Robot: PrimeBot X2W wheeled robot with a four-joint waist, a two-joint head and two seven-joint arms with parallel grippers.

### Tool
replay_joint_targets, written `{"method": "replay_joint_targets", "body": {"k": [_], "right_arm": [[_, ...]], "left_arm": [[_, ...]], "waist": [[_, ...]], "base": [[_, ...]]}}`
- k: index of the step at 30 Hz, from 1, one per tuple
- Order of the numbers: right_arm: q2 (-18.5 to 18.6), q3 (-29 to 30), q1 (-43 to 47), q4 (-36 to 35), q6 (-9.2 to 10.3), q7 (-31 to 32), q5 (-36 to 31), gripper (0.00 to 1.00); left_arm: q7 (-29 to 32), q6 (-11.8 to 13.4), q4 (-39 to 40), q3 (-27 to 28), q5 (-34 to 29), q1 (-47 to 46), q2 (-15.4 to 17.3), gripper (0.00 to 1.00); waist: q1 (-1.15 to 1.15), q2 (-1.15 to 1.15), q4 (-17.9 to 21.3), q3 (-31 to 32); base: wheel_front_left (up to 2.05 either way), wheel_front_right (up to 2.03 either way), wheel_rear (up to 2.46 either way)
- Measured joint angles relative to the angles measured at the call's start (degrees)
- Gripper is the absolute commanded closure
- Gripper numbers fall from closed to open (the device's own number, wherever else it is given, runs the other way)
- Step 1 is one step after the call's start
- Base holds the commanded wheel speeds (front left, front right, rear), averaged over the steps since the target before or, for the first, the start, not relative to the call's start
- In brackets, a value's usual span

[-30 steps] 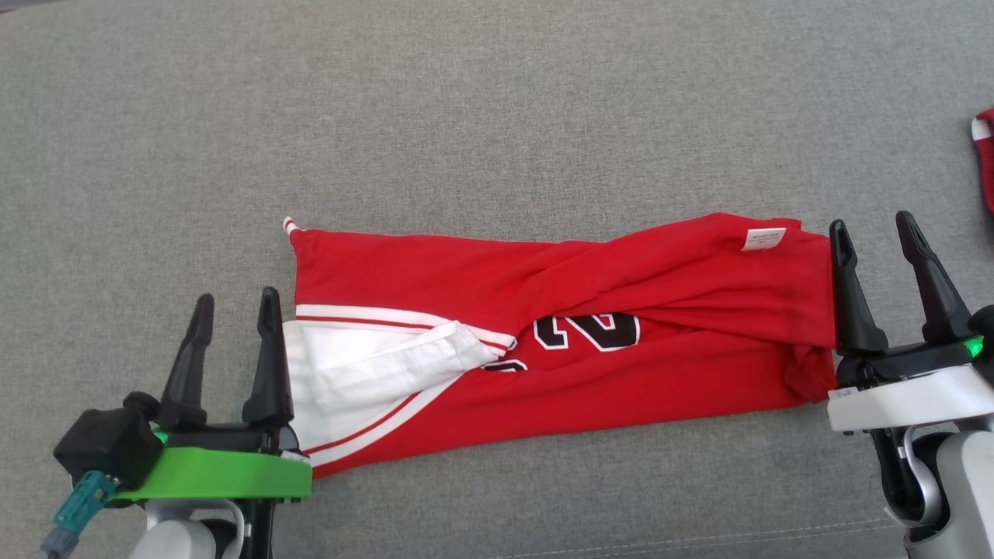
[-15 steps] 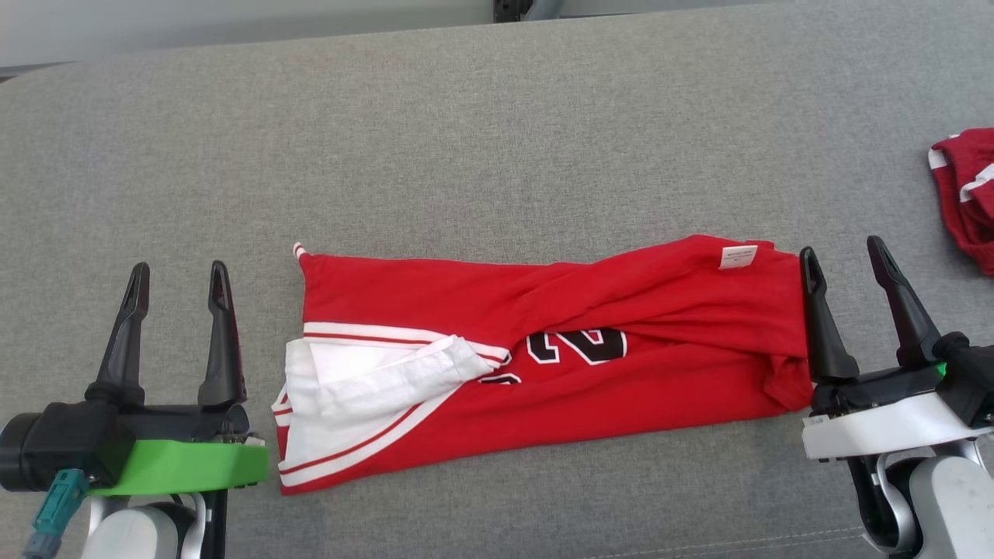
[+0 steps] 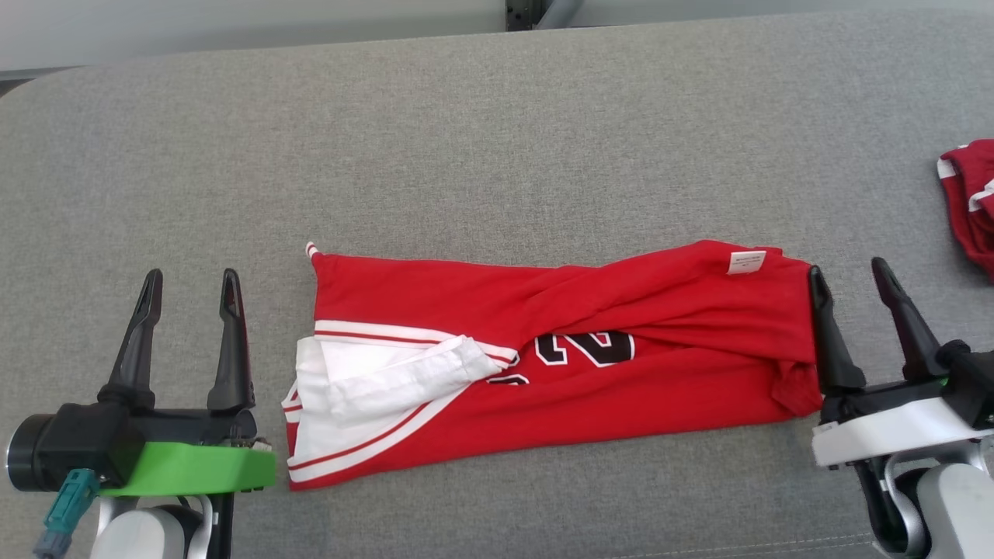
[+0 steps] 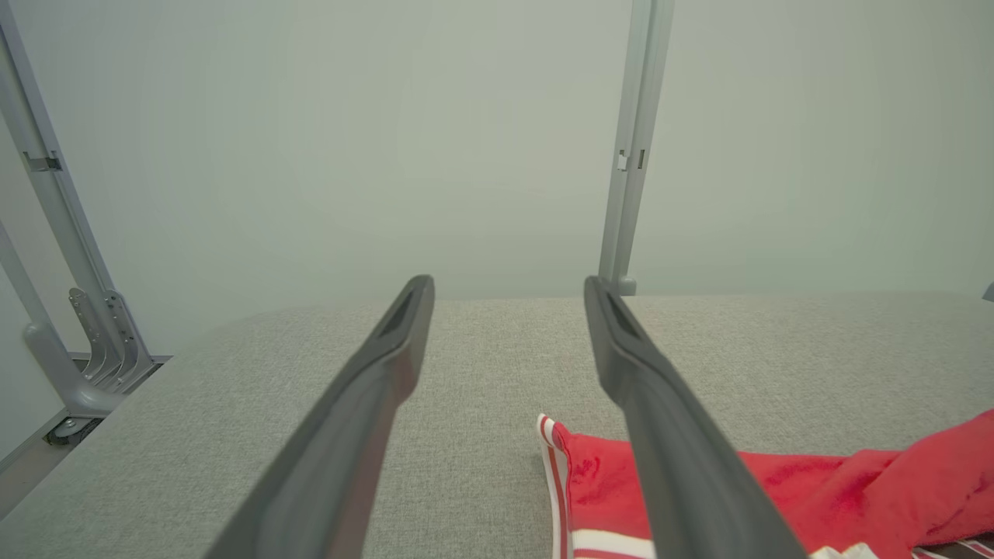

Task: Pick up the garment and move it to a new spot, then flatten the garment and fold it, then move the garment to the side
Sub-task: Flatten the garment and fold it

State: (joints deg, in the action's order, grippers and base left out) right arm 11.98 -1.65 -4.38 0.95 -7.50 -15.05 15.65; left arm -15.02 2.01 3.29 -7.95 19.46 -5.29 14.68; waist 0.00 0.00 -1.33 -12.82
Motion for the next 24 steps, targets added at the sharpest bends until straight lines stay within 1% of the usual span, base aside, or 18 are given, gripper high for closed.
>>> {"method": "replay_joint_targets", "body": {"k": [6,11,12,17,21,24], "right_arm": [[2.3,4.5,-0.9,6.4,0.0,0.0,1.4,0.0],[2.9,6.1,-3.0,13.0,0.0,0.0,2.7,0.0],[2.8,5.8,-4.4,15.9,0.0,0.0,3.9,0.0],[1.8,2.5,-7.5,23.5,0.0,0.0,6.5,0.0],[1.0,-1.0,-8.9,27.2,0.02,-0.2,9.4,0.0],[0.8,-2.5,-9.4,28.3,0.03,-0.4,11.3,0.0]], "left_arm": [[0.0,-0.9,-0.2,-0.1,-0.7,-1.3,-0.9,0.0],[0.0,-1.6,-0.6,-0.3,-1.2,-2.7,-1.7,0.0],[0.0,-2.0,-0.7,-0.2,-1.4,-3.2,-2.0,0.0],[0.0,-2.6,-1.2,-0.3,-2.0,-4.2,-2.7,0.0],[0.0,-3.1,-1.6,-0.1,-2.3,-5.0,-3.0,0.0],[0.0,-3.3,-1.8,0.2,-2.4,-5.1,-3.1,0.0]], "waist": [[0.0,0.0,-0.7,-1.4],[0.0,0.0,-1.5,-3.0],[0.0,0.0,-1.7,-3.7],[0.0,0.0,-2.2,-5.3],[0.0,0.0,-2.5,-6.1],[0.0,0.0,-2.6,-6.3]], "base": [[0.0,0.0,0.0],[0.0,0.0,0.0],[0.0,0.0,0.0],[0.0,0.0,0.0],[0.0,0.0,0.0],[0.0,0.0,0.0]]}}
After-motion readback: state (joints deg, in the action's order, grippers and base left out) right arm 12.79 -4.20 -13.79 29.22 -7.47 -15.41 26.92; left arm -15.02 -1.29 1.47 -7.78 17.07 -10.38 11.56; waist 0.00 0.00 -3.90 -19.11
